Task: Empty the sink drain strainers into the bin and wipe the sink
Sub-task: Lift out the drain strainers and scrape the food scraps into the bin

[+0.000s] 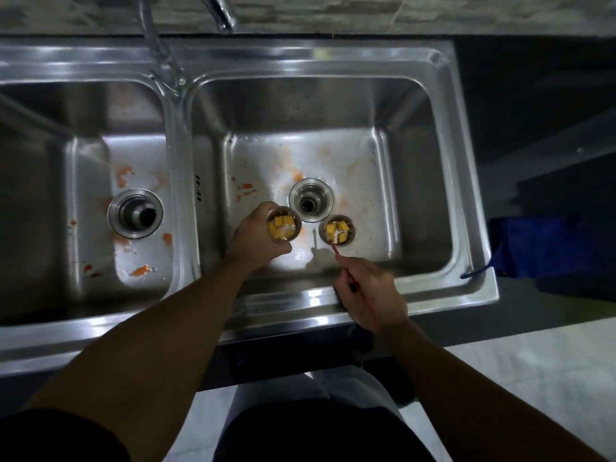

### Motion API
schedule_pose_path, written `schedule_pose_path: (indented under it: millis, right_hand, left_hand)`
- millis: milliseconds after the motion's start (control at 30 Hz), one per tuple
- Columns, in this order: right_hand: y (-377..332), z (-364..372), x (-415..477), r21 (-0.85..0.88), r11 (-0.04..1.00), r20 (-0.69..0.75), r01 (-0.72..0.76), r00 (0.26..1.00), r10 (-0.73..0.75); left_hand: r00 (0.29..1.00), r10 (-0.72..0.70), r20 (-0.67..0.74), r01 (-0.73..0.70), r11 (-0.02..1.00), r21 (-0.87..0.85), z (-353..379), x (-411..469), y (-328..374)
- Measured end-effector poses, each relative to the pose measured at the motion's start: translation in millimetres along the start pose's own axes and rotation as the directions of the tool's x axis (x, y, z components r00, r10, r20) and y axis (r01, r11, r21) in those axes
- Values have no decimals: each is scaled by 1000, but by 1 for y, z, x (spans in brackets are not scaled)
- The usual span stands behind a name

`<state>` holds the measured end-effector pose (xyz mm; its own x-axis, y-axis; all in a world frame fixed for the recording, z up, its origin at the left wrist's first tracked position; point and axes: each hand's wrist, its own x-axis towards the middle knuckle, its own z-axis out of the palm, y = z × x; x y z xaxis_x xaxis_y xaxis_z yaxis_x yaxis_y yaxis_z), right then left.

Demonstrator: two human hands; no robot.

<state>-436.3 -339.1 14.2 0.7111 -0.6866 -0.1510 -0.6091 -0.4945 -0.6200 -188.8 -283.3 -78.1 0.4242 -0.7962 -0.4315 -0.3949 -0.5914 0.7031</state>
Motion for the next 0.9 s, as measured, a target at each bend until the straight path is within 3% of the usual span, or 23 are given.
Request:
schedule_pose_path:
  millis: [200,333,467,567,633,700,900]
  right_hand:
    - [5,2,-2,40,999,0,-26,1000,26]
    - [9,5,-2,56,998,-74,-17,997,21]
    - [12,1,-5,190,981,-211,-42,974,82]
    - [13,-11,-15,382,918,-313,-108,919,239]
    - [18,-25,-30,482,876,-391,-21,890,236]
    - [27,-40,-47,502,860,-480,89,856,192]
    - [65,-89,-97,543,838,-556,52,770,313]
  left_hand:
    - [978,-27,-206,-5,988,-151,-2,-35,18]
    - [966,-18,-258,-18,991,-134,0,-61,36]
    - [945,6,-327,-20,999,-39,2,-86,54]
    - [937,59,-343,-41,997,59,7,-103,70]
    - [940,68,-336,-46,996,70,14,-111,82]
    - [946,89,-311,-83,996,33,26,-119,96]
    - [918,305,-254,-307,951,33,75,-144,152]
